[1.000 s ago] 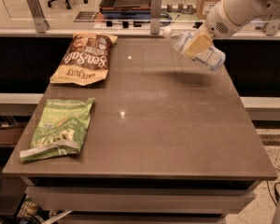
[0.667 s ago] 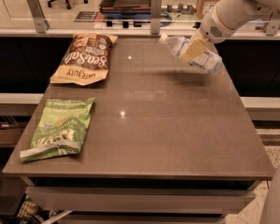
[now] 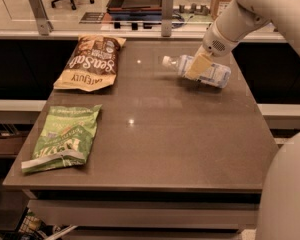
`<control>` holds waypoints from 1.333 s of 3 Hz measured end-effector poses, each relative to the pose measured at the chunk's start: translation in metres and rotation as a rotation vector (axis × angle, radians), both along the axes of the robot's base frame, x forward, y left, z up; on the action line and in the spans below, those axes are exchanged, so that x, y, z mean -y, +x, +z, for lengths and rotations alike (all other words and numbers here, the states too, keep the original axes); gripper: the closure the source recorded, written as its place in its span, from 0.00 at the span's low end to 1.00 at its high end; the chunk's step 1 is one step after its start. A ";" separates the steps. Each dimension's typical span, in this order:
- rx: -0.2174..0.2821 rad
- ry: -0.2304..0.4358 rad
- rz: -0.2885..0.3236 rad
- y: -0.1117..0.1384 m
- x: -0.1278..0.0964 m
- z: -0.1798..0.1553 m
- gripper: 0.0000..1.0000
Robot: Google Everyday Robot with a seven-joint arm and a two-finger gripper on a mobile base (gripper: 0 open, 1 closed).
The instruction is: Knock blue plastic bottle over
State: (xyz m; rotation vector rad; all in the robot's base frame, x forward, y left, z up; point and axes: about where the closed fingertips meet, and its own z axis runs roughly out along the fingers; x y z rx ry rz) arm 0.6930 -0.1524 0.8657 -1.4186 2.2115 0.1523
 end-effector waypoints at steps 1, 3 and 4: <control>-0.050 -0.009 0.019 -0.001 -0.010 -0.020 1.00; -0.057 -0.009 0.023 -0.001 -0.012 -0.023 0.60; -0.057 -0.009 0.023 -0.001 -0.012 -0.023 0.36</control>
Offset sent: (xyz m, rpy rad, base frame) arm -0.0006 0.0082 -0.0167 -0.0076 0.0426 0.0163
